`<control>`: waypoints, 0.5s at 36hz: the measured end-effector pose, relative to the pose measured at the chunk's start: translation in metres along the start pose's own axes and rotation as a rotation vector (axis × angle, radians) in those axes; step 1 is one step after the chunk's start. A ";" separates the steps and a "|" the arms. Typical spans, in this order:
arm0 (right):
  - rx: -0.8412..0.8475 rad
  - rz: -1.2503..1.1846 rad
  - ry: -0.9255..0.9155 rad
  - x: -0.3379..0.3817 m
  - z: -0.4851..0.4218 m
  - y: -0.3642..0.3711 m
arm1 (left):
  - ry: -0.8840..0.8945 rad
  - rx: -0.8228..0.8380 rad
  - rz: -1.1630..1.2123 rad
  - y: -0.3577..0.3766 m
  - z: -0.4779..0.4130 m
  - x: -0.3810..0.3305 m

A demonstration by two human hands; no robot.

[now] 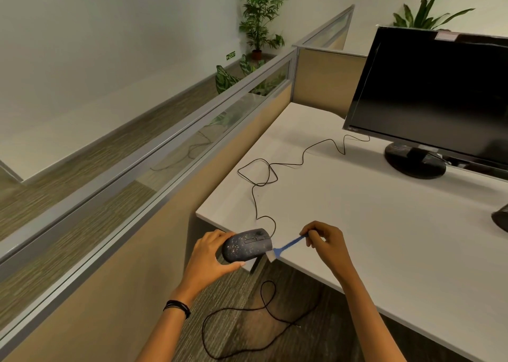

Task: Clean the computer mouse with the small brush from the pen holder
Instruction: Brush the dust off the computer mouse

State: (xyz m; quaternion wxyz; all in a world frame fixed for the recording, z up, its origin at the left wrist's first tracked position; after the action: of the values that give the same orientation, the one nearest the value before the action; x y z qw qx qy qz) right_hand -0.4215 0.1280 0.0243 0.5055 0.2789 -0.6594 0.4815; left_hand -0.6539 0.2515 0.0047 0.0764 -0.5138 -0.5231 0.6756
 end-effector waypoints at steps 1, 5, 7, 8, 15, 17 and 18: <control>0.005 -0.002 0.003 0.000 0.000 0.001 | -0.001 0.000 0.002 0.000 0.000 0.000; -0.045 -0.011 -0.012 0.000 0.001 -0.003 | -0.002 -0.004 0.003 0.000 0.001 0.001; -0.021 -0.001 -0.003 0.000 0.000 -0.001 | -0.004 -0.007 0.004 0.000 0.000 0.001; -0.002 0.004 0.004 -0.001 0.000 0.000 | -0.006 -0.007 0.005 0.000 0.000 0.001; -0.019 -0.007 -0.021 0.000 0.000 0.000 | 0.000 -0.006 0.006 -0.001 0.001 0.001; 0.007 0.002 -0.011 0.000 -0.001 0.002 | 0.003 -0.008 0.008 -0.001 0.001 0.000; 0.004 0.000 -0.013 0.001 0.000 0.002 | 0.003 -0.009 0.009 -0.001 0.001 0.000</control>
State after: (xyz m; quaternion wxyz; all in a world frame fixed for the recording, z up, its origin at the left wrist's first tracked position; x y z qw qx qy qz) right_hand -0.4230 0.1290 0.0244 0.5006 0.2831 -0.6617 0.4811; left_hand -0.6553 0.2513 0.0058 0.0720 -0.5174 -0.5238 0.6729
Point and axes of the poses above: each hand's wrist, its own z-axis away from the middle knuckle, its own y-axis out of the palm, x = y × z, the point moved 7 cm from there along -z, towards the middle knuckle, and after that the axes turned 10 degrees about x, right-handed, at the moved point
